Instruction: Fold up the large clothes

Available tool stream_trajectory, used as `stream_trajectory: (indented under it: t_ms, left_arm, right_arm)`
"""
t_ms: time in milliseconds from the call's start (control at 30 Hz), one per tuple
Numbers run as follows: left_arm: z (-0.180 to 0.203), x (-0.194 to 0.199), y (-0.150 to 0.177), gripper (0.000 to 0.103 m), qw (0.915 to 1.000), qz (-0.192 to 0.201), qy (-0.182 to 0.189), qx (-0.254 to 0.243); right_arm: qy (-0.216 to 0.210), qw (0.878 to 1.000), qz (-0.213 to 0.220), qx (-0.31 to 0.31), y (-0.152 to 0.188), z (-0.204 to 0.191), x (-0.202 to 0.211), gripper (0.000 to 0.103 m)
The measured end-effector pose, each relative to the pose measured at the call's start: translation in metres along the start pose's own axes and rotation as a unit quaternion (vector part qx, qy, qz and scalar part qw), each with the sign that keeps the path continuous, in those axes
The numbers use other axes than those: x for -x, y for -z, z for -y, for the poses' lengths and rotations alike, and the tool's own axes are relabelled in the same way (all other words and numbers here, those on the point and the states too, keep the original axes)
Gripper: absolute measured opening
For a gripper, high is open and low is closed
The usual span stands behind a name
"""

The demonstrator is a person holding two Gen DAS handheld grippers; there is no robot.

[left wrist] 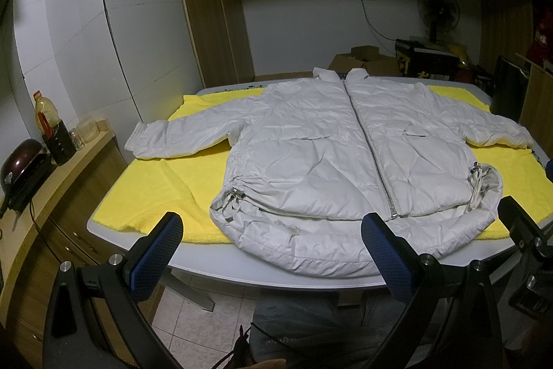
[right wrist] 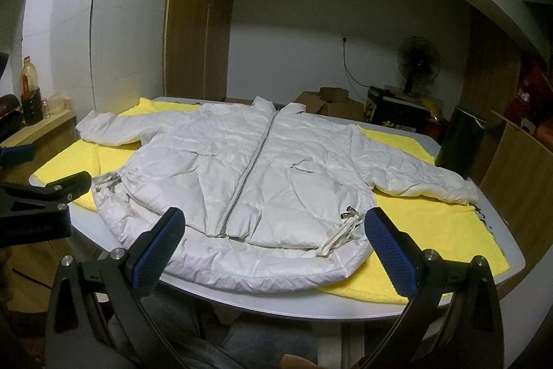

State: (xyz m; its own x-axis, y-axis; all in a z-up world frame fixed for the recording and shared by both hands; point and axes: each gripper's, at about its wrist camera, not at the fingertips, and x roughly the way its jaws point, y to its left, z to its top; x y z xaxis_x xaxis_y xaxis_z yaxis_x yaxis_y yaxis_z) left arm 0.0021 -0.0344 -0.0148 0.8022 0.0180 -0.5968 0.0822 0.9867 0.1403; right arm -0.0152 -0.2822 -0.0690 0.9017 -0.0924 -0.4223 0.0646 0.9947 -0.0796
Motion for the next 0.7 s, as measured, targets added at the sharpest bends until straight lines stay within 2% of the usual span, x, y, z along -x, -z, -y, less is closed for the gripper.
stream_trajectory:
  t_ms: [400, 533, 600, 633, 700]
  left_arm:
    - [0.000, 0.000, 0.000, 0.103, 1.0000, -0.001, 0.000, 0.000]
    - [-0.002, -0.001, 0.001, 0.103, 0.9998, -0.004, 0.013, 0.013]
    - [-0.010, -0.006, 0.002, 0.103, 0.9981, -0.014, 0.047, 0.038]
    - [-0.017, -0.011, 0.002, 0.103, 0.9951, -0.022, 0.078, 0.057]
    - [-0.033, -0.023, 0.002, 0.103, 0.9825, -0.041, 0.149, 0.103]
  right_arm:
    - [-0.004, 1.000, -0.007, 0.011, 0.001, -0.005, -0.005, 0.103]
    - [-0.002, 1.000, -0.004, 0.012, 0.001, -0.004, -0.005, 0.103]
    - [-0.002, 1.000, -0.004, 0.011, 0.001, -0.005, -0.005, 0.103]
    - [-0.003, 1.000, -0.005, 0.011, 0.002, -0.005, -0.007, 0.103]
    - [-0.005, 1.000, -0.006, 0.011, 0.002, -0.005, -0.006, 0.103]
